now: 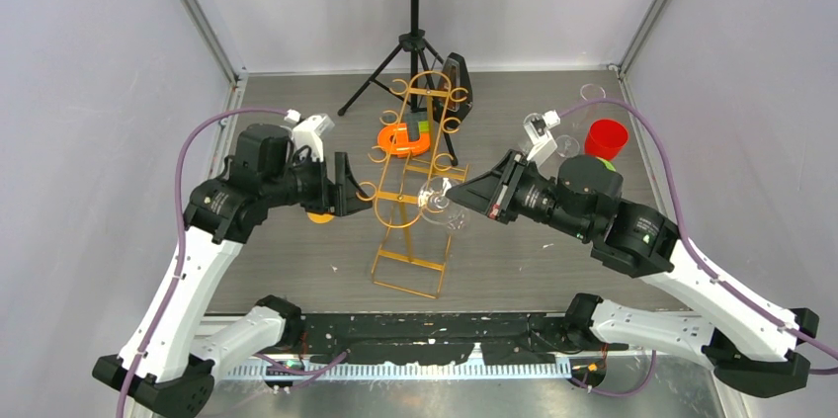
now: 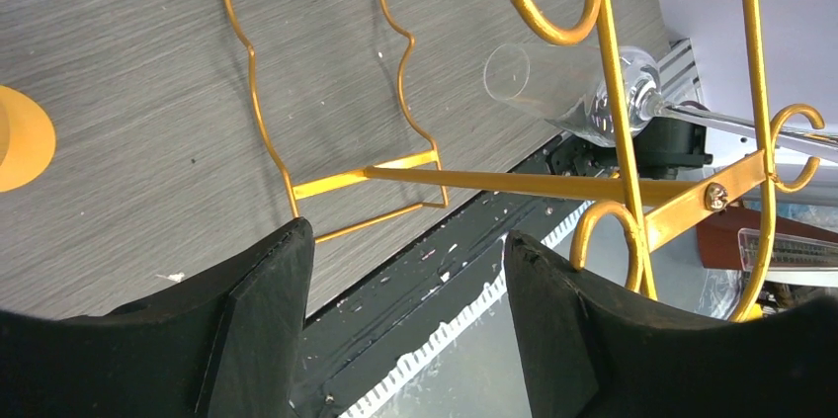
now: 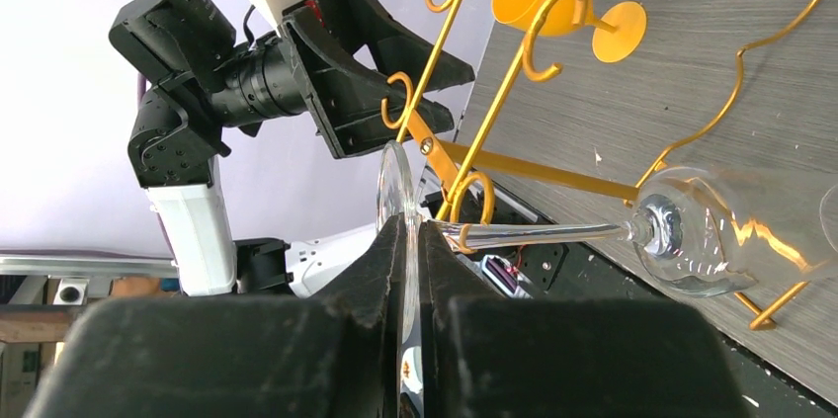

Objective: Take the wine glass off the wine glass rack
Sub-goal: Pick up the wine glass from the wine rack.

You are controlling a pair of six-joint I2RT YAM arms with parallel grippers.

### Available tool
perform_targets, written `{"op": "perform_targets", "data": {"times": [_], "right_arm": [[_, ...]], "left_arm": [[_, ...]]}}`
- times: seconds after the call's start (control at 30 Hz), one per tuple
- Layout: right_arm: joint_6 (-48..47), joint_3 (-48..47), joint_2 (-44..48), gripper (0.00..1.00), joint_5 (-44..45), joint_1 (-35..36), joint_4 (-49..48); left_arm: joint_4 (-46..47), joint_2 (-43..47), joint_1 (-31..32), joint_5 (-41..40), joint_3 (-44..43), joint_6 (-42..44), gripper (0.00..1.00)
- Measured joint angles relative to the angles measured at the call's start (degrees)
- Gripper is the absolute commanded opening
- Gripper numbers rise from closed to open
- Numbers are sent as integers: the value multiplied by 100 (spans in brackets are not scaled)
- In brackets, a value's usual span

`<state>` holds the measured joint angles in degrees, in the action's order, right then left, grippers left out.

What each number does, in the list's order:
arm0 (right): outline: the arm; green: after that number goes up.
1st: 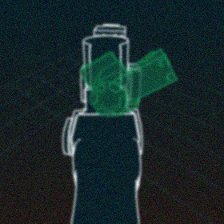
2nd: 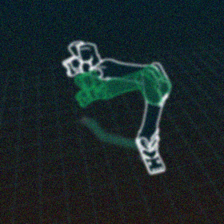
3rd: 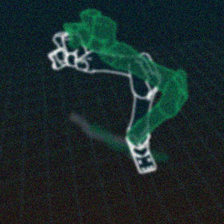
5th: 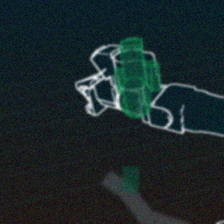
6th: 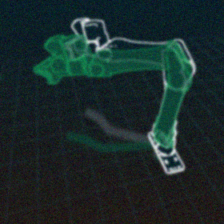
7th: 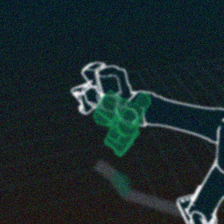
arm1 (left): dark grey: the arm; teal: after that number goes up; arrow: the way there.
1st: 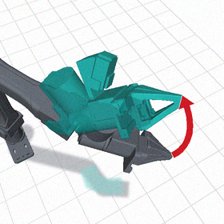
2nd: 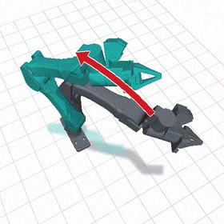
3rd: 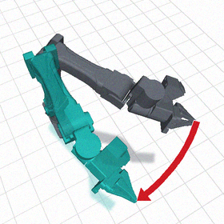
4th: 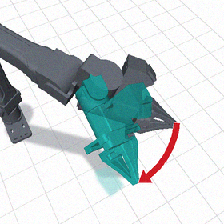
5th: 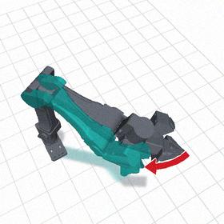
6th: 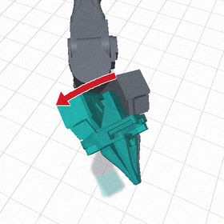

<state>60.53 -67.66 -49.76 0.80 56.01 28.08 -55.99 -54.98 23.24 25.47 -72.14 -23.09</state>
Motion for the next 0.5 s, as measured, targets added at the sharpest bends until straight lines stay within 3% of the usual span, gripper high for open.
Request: {"op": "perform_targets", "data": {"times": [0.5], "right_arm": [[2,439,1008,6,-7,0,151]], "left_arm": [[-208,83,0,-372,-216,87,76]]}}
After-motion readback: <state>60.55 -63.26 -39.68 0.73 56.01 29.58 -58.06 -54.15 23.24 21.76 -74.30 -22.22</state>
